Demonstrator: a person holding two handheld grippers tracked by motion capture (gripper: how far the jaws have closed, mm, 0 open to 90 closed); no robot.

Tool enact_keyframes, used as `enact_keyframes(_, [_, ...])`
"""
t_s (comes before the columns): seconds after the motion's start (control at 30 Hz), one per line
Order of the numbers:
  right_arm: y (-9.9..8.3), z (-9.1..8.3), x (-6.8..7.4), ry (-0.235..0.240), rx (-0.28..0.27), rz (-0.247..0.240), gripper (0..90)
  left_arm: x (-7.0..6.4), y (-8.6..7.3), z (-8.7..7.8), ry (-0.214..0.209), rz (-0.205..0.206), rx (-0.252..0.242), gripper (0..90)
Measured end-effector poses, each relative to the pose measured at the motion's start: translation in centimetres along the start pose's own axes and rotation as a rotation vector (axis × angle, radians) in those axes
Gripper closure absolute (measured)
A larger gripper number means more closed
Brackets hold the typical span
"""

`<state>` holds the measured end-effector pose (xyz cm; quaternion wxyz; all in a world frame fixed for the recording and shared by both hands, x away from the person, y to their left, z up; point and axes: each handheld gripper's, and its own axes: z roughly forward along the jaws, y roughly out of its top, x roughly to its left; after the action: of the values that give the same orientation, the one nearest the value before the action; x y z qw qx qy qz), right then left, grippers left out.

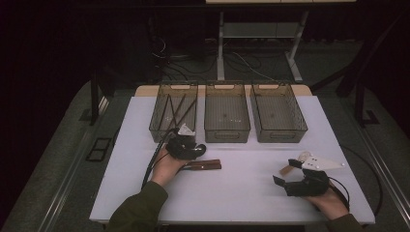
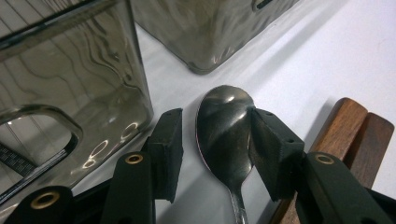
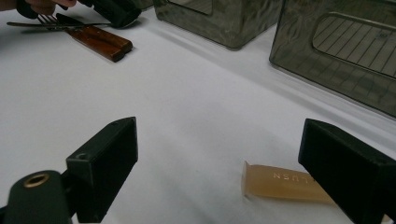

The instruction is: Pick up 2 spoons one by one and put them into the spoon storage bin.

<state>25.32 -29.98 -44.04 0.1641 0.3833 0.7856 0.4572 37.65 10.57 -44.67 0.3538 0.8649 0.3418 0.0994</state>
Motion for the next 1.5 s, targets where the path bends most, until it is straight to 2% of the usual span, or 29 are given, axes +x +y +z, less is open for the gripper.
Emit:
enact_keyframes(0.27, [0.1, 0.1, 0.0, 0.001, -0.001, -0.004, 11.1, -0.1, 0.0, 0.0, -0.002, 0.007, 0.006, 59.1])
enact_keyframes(0.43, [0.2, 0.3, 0.1, 0.006, 0.007, -0.008, 11.1, -0.3, 0.1, 0.0, -0.012, 0.022, 0.014, 65.1])
enact_keyframes(0.63, [0.2, 0.3, 0.0, 0.007, 0.006, -0.009, 11.1, -0.5, 0.1, -0.1, -0.025, 0.021, 0.011, 71.5])
enact_keyframes(1.0, [0.2, 0.2, 0.0, 0.006, 0.003, -0.006, 11.1, -0.9, 0.5, -0.8, -0.042, 0.068, -0.004, 84.2])
enact_keyframes(1.07, [0.2, 0.2, 0.0, 0.007, 0.004, -0.006, 11.1, -1.1, 0.6, -1.0, -0.041, 0.089, 0.001, 85.2])
enact_keyframes(1.27, [0.1, 0.2, 0.0, 0.005, 0.0, -0.002, 11.1, -1.3, 0.7, -1.3, -0.064, 0.111, 0.001, 88.0])
enact_keyframes(1.37, [0.1, 0.1, 0.0, 0.006, 0.0, -0.002, 11.2, -1.5, 0.7, -1.4, -0.06, 0.124, 0.007, 88.7])
enact_keyframes(1.5, [0.2, 0.1, 0.0, 0.006, -0.001, -0.003, 11.1, -1.3, 0.7, -1.4, -0.08, 0.115, 0.007, 88.9])
